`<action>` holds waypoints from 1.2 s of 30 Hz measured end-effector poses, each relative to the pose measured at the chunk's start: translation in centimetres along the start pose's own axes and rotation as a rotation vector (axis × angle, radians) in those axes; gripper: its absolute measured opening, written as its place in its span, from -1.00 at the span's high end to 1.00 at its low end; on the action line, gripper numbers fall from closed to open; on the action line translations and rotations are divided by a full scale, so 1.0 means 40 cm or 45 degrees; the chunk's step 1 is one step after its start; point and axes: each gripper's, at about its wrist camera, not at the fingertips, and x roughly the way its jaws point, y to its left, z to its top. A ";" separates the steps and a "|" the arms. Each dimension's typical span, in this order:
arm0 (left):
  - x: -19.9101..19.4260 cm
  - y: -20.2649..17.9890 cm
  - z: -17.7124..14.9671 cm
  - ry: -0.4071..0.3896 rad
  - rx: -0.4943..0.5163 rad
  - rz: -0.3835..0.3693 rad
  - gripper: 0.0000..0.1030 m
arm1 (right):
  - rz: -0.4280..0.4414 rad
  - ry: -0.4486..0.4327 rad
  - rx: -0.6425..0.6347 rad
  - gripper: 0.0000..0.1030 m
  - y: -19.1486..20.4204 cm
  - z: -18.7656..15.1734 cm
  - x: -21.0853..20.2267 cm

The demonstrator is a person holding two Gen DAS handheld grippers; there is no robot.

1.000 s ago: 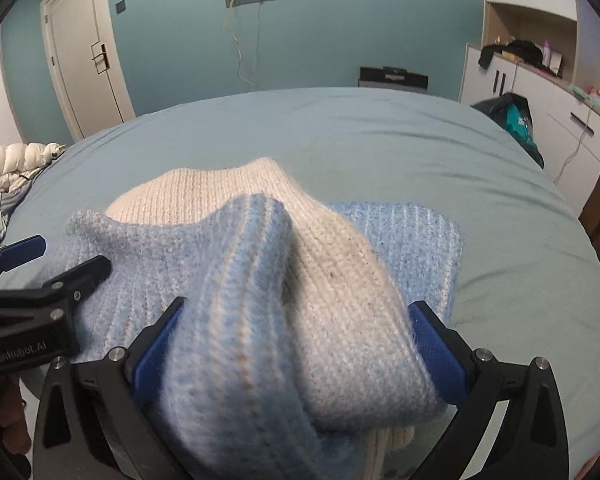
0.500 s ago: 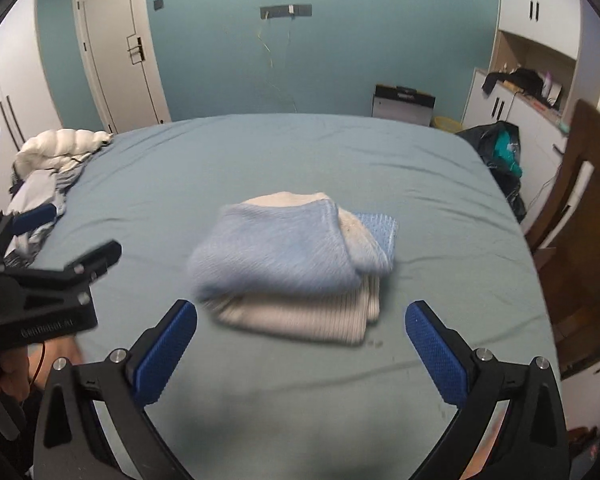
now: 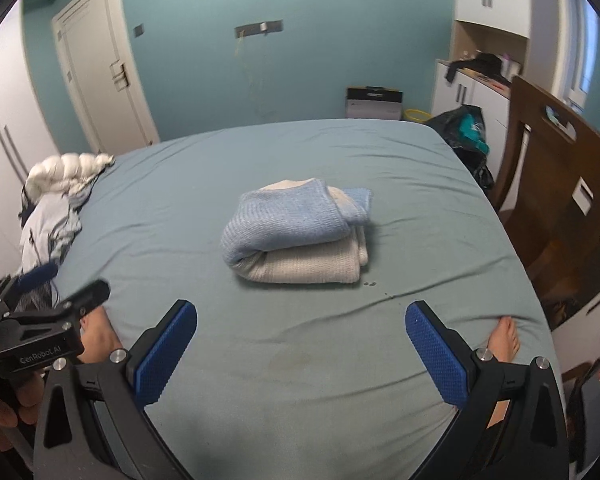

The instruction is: Fold small clothes

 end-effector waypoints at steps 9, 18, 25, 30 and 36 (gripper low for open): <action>-0.013 -0.022 -0.004 -0.028 0.063 0.029 -1.00 | -0.027 0.204 0.310 -0.98 -0.121 0.009 0.119; -0.027 -0.031 0.004 -0.052 0.064 0.027 -1.00 | -0.142 0.210 0.088 -0.98 -0.044 -0.025 0.185; -0.028 -0.030 -0.001 -0.057 0.073 0.038 -1.00 | -0.199 0.157 -0.116 -0.98 0.023 -0.033 0.184; -0.018 -0.043 -0.008 -0.042 0.100 0.048 -1.00 | -0.200 0.115 -0.147 -0.98 0.032 -0.023 0.176; -0.008 -0.060 -0.017 -0.029 0.136 0.043 -1.00 | -0.198 0.097 -0.194 -0.98 0.040 -0.021 0.172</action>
